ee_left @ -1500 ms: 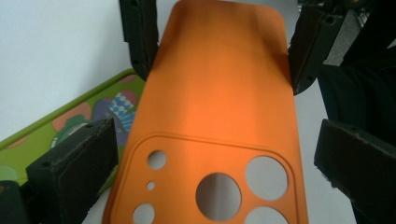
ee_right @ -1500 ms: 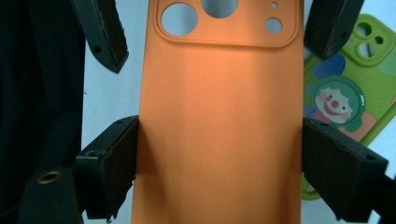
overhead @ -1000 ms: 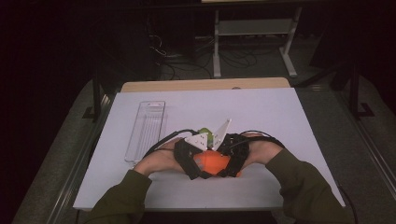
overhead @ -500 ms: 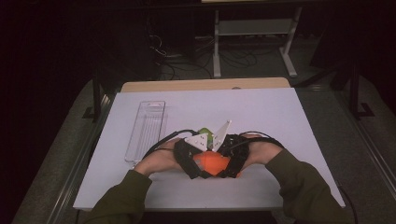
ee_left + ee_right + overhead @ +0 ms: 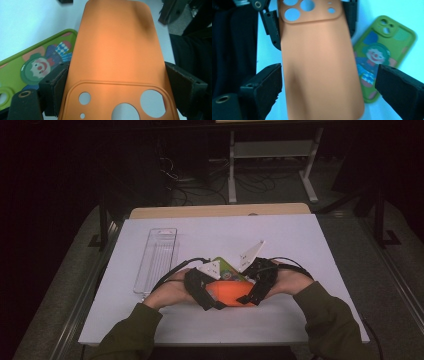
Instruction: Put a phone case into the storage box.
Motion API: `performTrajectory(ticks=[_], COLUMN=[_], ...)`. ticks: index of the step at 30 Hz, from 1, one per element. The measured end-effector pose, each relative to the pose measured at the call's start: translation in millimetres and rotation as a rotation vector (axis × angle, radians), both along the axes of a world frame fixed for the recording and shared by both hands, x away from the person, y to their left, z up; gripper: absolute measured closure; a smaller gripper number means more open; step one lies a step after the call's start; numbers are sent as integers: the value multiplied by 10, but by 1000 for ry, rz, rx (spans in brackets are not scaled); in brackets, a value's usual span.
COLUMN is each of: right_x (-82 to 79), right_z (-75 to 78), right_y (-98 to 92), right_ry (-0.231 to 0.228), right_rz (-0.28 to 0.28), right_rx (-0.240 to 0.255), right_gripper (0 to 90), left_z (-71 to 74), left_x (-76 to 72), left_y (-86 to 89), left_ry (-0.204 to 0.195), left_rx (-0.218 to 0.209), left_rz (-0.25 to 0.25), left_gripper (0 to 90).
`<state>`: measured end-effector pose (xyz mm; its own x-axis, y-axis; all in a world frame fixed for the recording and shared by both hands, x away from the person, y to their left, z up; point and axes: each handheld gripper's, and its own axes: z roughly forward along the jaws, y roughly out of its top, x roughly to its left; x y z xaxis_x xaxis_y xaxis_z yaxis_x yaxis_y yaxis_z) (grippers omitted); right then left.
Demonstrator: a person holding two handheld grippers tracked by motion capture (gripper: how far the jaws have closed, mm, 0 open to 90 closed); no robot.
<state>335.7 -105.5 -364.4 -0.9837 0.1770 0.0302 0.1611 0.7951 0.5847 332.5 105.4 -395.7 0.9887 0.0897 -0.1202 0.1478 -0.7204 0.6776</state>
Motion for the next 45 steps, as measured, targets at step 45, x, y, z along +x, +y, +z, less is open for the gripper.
performTrajectory(ticks=[45], right_x=[-236], right_z=[-474], right_y=[-594], right_ry=[-71], right_rz=[-735], right_rx=[265], right_gripper=[11], left_z=[47], left_x=[150], left_y=[247], left_ry=[-49], left_rx=[-18], left_rz=[469], left_gripper=[151])
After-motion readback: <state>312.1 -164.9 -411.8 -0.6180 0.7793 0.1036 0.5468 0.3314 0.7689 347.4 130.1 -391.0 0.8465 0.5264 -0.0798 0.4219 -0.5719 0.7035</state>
